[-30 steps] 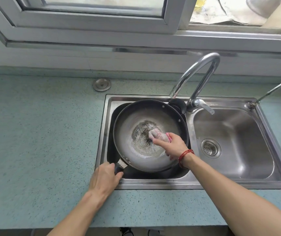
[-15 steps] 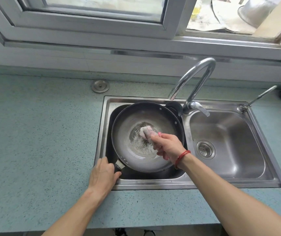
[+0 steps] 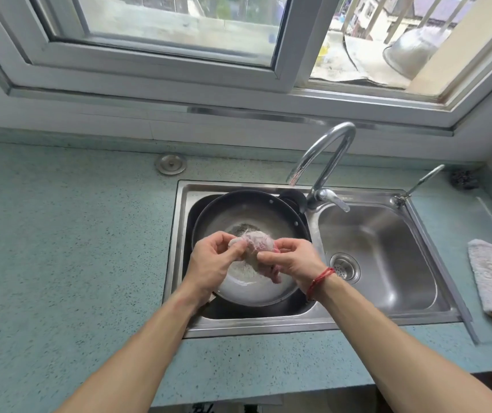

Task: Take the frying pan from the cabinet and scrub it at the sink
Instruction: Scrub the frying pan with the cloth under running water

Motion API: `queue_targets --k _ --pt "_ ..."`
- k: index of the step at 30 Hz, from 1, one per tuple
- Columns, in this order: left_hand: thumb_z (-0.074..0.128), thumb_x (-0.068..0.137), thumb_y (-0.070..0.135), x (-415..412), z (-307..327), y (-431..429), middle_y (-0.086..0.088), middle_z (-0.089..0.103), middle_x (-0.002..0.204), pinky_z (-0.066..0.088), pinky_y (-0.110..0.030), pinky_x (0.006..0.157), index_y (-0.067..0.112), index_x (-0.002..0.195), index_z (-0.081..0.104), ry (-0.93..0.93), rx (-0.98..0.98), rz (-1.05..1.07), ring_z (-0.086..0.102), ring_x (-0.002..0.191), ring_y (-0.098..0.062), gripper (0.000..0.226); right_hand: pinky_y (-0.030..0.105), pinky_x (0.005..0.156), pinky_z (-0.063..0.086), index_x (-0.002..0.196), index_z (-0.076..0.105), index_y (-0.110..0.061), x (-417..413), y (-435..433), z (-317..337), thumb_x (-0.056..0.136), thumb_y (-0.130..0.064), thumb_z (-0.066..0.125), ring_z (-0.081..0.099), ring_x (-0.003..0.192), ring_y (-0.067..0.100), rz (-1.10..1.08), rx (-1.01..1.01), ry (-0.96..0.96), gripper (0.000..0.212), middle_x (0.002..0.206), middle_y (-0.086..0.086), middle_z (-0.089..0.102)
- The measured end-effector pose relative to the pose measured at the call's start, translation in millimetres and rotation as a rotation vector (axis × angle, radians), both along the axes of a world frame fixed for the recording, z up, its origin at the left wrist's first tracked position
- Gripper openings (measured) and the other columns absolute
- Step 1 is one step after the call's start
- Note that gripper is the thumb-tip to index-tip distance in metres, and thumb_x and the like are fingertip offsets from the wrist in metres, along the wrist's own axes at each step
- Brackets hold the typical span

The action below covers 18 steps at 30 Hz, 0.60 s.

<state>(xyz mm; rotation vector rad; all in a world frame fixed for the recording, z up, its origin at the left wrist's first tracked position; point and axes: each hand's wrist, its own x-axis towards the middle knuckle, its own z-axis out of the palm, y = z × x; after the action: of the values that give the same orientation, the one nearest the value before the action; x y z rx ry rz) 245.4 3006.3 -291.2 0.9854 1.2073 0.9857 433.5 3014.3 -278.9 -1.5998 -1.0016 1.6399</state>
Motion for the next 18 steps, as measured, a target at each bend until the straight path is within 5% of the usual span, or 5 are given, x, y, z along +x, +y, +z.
queue_targets --k 5,10,18 --pt "0.065 0.092 0.019 0 11 3 -0.018 0.072 0.083 0.058 -0.033 0.072 0.0 0.098 0.067 -0.112 -0.027 -0.089 0.07 0.075 -0.027 0.02 0.034 0.063 0.05 0.072 0.06 -0.008 10 1 18 0.064 0.003 0.084 0.063 0.062 0.021 -0.152 0.164 0.028 0.028 0.068 0.008 0.068" --pt "0.07 0.086 0.003 -3 17 5 -0.019 0.072 0.096 0.058 -0.038 0.078 0.0 0.103 0.069 -0.21 -0.069 -0.167 0.069 0.085 -0.026 0.017 0.04 0.071 0.051 0.098 0.064 0.001 7 -7 25 0.082 -0.003 0.073 0.064 0.076 0.031 -0.189 0.054 0.174 0.019 0.085 0.018 0.067" --pt "0.052 0.091 -0.011 9 18 7 -0.014 0.067 0.094 0.058 -0.036 0.065 0.002 0.103 0.063 -0.345 -0.12 -0.125 0.065 0.079 -0.023 0.021 0.039 0.071 0.056 0.1 0.072 -0.003 7 -12 31 0.09 0.003 0.055 0.066 0.082 0.027 -0.094 0.008 0.358 0.02 0.097 0.018 0.068"
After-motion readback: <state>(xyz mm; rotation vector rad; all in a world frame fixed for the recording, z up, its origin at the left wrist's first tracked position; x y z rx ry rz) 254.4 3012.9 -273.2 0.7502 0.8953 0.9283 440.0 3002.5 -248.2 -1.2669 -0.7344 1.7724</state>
